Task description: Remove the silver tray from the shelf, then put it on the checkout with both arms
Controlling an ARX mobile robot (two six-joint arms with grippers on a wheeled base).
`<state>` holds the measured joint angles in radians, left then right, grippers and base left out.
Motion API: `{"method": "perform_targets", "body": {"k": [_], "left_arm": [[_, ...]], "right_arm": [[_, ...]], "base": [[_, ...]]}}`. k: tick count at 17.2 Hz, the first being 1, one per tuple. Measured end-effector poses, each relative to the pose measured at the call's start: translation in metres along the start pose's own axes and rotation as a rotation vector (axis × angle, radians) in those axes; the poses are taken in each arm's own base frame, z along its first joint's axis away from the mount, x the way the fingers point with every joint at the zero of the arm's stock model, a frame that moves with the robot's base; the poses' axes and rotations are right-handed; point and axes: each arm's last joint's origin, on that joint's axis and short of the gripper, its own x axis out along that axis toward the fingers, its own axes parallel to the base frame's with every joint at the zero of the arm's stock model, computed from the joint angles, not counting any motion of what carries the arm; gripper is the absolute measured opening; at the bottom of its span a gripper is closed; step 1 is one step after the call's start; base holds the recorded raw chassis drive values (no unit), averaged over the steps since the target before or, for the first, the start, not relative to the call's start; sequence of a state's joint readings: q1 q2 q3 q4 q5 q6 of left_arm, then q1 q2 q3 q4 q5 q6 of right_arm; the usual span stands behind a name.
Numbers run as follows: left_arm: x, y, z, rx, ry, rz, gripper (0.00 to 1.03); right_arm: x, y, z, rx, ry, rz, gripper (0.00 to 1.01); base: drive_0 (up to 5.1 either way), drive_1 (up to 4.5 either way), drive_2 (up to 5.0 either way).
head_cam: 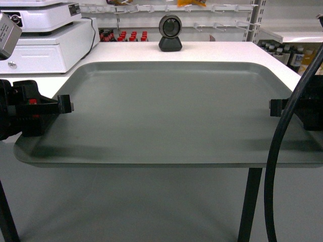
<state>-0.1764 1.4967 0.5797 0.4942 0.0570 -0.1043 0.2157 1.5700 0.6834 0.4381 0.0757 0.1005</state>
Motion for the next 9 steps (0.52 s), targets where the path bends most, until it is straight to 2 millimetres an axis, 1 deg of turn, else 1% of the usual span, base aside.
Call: {"method": "perform_targets", "body": {"k": [9], "left_arm": [[0.0001, -0.0006, -0.0002, 0.001, 0.001, 0.001, 0.04]], "right_arm": [[0.0000, -0.0002, 0.0002, 0.000, 0.001, -0.002, 0.03]], "base": [[0.0, 4.19, -4.2]]}}
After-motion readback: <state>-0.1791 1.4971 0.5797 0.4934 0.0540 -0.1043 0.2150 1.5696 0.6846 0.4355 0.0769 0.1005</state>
